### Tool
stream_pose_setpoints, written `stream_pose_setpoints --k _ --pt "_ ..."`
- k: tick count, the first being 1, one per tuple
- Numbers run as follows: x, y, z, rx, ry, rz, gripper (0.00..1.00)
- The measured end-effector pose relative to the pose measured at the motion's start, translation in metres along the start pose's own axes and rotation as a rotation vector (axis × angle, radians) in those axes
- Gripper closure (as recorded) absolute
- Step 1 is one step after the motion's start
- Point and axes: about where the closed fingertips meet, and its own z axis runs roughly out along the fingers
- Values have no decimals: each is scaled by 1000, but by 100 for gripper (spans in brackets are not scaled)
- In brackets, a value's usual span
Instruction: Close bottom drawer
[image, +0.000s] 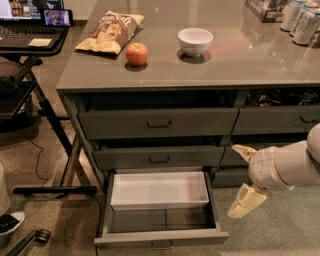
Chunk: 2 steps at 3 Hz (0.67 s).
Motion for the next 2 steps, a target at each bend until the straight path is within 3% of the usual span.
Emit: stream_pose_setpoints --k 1,2 --pt "31 10 27 -46 -27 15 0" --pt "88 33 75 -97 -79 60 0"
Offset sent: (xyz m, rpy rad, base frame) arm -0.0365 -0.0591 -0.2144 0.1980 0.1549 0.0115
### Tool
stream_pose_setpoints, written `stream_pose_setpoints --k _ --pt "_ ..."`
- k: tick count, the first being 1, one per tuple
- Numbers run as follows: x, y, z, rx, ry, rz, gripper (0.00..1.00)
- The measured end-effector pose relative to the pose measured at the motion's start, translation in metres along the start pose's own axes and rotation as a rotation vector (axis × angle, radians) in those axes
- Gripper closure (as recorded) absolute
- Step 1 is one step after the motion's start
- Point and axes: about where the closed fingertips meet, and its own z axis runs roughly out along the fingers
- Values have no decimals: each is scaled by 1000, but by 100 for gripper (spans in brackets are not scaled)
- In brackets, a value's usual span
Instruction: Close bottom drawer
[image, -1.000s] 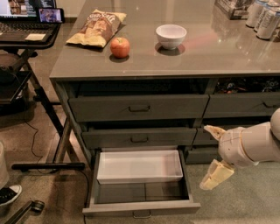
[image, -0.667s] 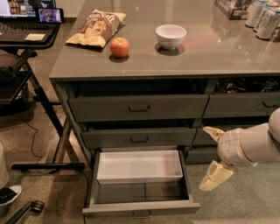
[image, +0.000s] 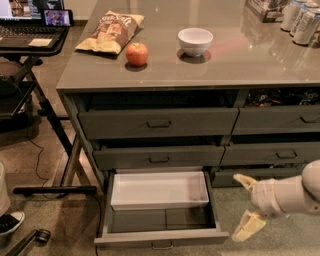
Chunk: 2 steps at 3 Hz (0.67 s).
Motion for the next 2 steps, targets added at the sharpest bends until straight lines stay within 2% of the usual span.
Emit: stream_pose_setpoints --k 1,2 --pt "56 17 52 -37 -65 46 0" --pt "95 31 117 -77 -127 64 0"
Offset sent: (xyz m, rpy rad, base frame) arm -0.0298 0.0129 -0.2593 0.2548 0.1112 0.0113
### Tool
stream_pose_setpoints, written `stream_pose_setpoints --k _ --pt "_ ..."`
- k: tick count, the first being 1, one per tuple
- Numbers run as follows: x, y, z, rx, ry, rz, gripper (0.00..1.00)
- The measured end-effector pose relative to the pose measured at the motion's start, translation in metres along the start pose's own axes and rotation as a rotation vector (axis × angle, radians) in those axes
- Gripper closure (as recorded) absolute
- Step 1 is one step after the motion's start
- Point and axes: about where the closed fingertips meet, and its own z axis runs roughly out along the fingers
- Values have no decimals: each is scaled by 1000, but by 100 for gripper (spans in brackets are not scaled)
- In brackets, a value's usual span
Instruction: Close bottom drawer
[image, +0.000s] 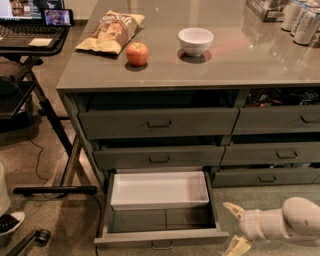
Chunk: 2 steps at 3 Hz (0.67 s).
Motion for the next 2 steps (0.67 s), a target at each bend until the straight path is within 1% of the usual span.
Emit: stream_pose_setpoints --k 1,2 --pt "45 2 58 -29 -47 12 0" --pt "88 13 110 -62 -91 39 19"
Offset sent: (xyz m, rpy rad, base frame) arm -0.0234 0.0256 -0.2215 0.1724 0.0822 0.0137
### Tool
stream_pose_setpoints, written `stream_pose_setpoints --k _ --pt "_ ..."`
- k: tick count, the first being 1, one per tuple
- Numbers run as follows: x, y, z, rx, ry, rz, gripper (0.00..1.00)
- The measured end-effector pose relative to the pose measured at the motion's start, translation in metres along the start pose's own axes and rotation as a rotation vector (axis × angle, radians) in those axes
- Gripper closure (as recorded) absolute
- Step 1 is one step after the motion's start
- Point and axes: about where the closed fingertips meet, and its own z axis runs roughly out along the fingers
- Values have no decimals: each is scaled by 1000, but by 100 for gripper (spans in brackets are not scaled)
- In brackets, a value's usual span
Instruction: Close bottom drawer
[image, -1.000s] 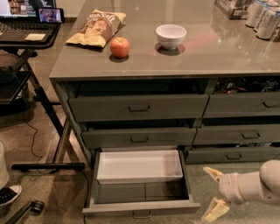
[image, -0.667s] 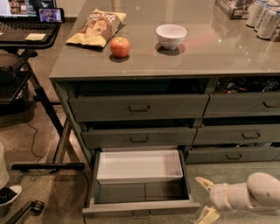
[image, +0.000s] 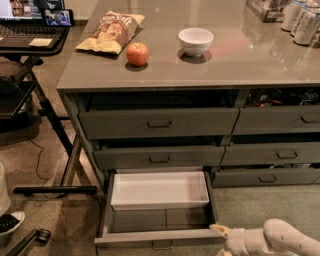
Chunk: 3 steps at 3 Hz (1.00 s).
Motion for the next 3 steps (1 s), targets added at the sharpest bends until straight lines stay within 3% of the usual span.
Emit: stream_pose_setpoints --k 1,3 --pt "8 8 16 -17 -18 23 42" --pt "8 8 16 -17 -18 23 89"
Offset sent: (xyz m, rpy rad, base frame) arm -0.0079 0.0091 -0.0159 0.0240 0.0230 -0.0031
